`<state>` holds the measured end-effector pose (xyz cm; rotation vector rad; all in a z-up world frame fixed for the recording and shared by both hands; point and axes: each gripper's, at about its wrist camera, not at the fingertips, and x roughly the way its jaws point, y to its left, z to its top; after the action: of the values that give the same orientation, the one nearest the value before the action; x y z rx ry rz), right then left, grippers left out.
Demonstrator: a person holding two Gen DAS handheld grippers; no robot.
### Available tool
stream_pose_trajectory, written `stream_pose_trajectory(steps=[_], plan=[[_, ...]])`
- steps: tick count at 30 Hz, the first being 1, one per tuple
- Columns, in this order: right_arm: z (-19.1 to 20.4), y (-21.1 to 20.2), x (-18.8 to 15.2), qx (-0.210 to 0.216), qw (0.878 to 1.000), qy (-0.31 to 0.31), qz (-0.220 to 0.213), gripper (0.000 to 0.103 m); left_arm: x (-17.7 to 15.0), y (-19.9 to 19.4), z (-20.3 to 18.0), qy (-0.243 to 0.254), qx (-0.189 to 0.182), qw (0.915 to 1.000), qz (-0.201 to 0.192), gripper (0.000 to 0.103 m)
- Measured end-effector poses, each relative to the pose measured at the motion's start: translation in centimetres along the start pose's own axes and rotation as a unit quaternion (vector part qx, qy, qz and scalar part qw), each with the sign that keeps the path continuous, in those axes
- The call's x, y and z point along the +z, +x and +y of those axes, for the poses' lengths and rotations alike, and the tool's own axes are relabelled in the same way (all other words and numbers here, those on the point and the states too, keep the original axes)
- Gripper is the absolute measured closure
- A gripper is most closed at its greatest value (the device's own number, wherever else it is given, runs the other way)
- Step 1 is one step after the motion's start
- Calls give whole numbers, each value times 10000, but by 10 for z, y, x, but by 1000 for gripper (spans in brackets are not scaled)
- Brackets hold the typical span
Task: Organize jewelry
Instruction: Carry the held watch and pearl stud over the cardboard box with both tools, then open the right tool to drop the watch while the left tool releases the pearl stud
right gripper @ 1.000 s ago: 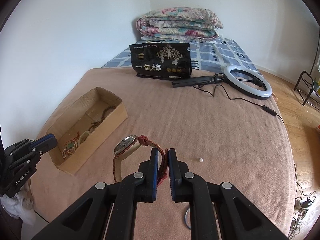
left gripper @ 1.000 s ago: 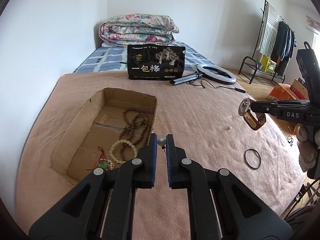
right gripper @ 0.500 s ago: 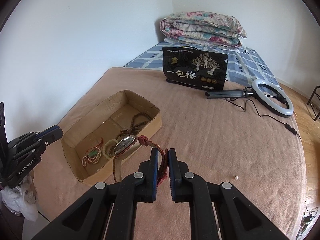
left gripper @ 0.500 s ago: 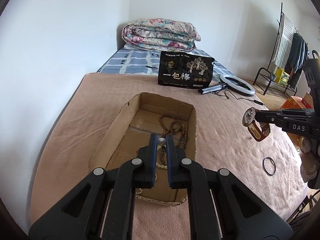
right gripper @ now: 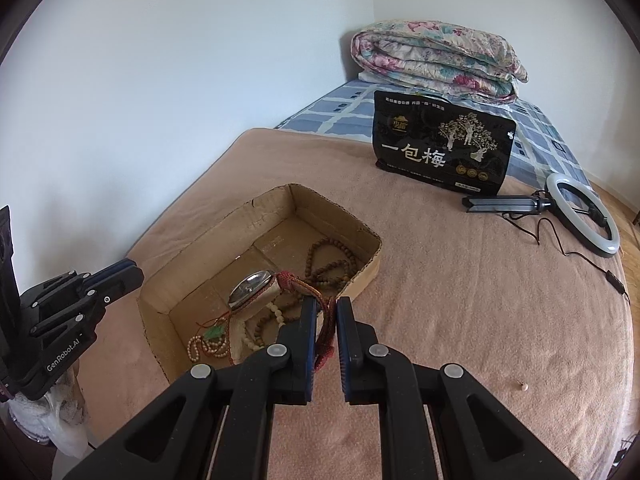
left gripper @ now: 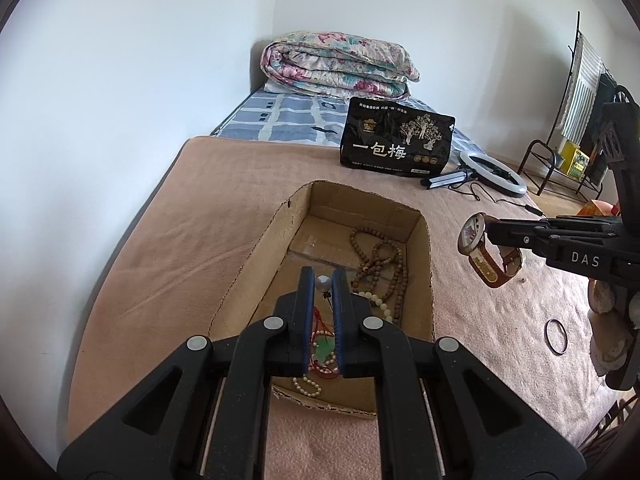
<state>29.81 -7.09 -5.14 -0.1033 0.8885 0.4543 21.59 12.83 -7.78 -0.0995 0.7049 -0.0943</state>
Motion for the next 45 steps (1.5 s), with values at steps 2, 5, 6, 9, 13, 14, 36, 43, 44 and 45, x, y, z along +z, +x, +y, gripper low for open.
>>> stream_pose_trajectory(steps=[2, 5, 6, 9, 13, 14, 36, 43, 44, 45], plan=[[3, 4, 2, 13, 10000, -18, 19, 96, 0, 3, 2, -5, 4, 10000, 18, 96], [7, 11, 4, 44, 10000, -26, 46, 96, 1, 7, 6, -28, 15, 10000, 35, 96], [8, 13, 4, 50, 10000, -24, 57, 96, 1, 8, 7, -42, 13, 10000, 41, 96], [9, 21, 7, 87, 9999, -3, 90, 96, 1, 11, 9, -59, 13, 10000, 52, 96], [11, 28, 9, 107, 9999, -11, 126, 96, 1, 14, 10, -42, 24, 10000, 70, 96], [12, 30, 10, 119, 9998, -8, 134, 96, 2, 15, 10, -41, 27, 10000, 72, 96], [23, 50, 21, 293, 9995, -81, 104, 65, -2, 23, 10, 0, 21, 9999, 111, 91], [27, 36, 25, 23, 9994, -224, -275, 11, -3, 19, 10, 51, 118, 9999, -24, 38], [28, 35, 25, -9, 9993, -240, -288, 8, -3, 19, 9, 48, 120, 9999, -17, 38], [28, 34, 25, -34, 9992, -240, -303, 3, -3, 19, 10, 45, 127, 9999, -13, 38]])
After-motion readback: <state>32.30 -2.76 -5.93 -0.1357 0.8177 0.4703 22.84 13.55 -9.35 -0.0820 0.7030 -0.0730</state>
